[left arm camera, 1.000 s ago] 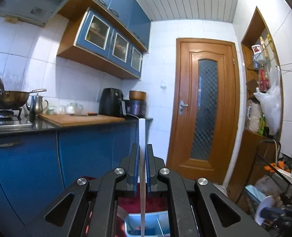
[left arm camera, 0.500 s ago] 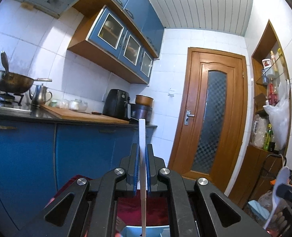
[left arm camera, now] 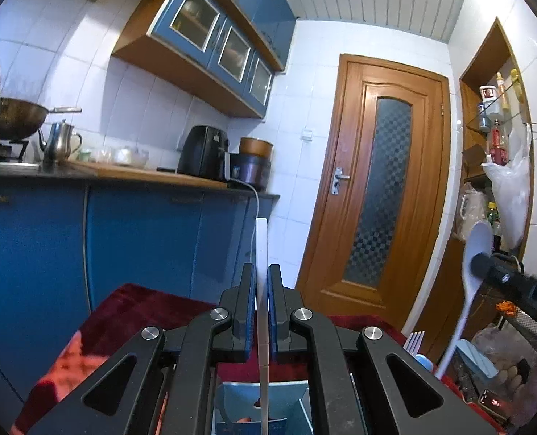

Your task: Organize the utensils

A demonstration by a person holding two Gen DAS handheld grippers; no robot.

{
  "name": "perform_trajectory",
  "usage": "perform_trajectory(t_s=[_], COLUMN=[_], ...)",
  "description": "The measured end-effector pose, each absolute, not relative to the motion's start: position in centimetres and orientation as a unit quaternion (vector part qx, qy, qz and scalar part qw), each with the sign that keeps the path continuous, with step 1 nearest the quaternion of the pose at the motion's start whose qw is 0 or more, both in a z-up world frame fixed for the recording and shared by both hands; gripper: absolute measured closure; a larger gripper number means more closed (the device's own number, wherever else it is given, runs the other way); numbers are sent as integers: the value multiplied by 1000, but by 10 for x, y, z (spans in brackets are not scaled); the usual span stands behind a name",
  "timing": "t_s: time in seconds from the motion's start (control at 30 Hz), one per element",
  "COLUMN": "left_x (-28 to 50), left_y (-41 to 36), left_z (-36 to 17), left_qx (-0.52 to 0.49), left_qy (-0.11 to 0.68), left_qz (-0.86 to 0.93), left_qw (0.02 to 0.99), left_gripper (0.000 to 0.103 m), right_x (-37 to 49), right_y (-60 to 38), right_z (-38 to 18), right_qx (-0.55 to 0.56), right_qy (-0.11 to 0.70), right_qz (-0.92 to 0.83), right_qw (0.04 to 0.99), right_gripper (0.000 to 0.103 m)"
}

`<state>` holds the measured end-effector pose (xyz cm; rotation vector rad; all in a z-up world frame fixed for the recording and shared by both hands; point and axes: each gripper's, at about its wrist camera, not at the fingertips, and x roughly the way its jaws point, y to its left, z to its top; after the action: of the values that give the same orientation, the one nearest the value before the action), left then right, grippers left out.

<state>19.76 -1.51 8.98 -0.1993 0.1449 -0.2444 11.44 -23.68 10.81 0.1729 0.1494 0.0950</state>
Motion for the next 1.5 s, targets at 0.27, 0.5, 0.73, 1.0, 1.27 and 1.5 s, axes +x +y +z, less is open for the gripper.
perform_trajectory(t_s=[0.27, 0.5, 0.73, 1.0, 1.27, 1.5], left_x=[203, 204, 189, 154, 121, 94], left_y=[-20, -30, -27, -14, -6, -2], left_z=[80, 74, 80, 96, 90, 81], left_qx=[-95, -77, -73, -42, -41, -39], left_qy=[92, 130, 161, 196, 262, 293], left_qz=[-127, -129, -125, -114, -119, -109], left_qw=[983, 980, 976, 973, 957, 949], left_gripper=[97, 95, 87, 87, 87, 87], right_x=[124, 130, 118, 90, 57, 30], right_y=[-230, -234, -238, -235, -230, -231], right_z=[84, 79, 90, 110, 110, 92], right_qx=[70, 86, 97, 93, 97, 104], right_qy=[108, 136, 132, 127, 167, 211], right_qz=[57, 76, 85, 85, 95, 90], right_qw=[990, 984, 983, 984, 977, 968], right_gripper=[98, 95, 83, 83, 83, 83])
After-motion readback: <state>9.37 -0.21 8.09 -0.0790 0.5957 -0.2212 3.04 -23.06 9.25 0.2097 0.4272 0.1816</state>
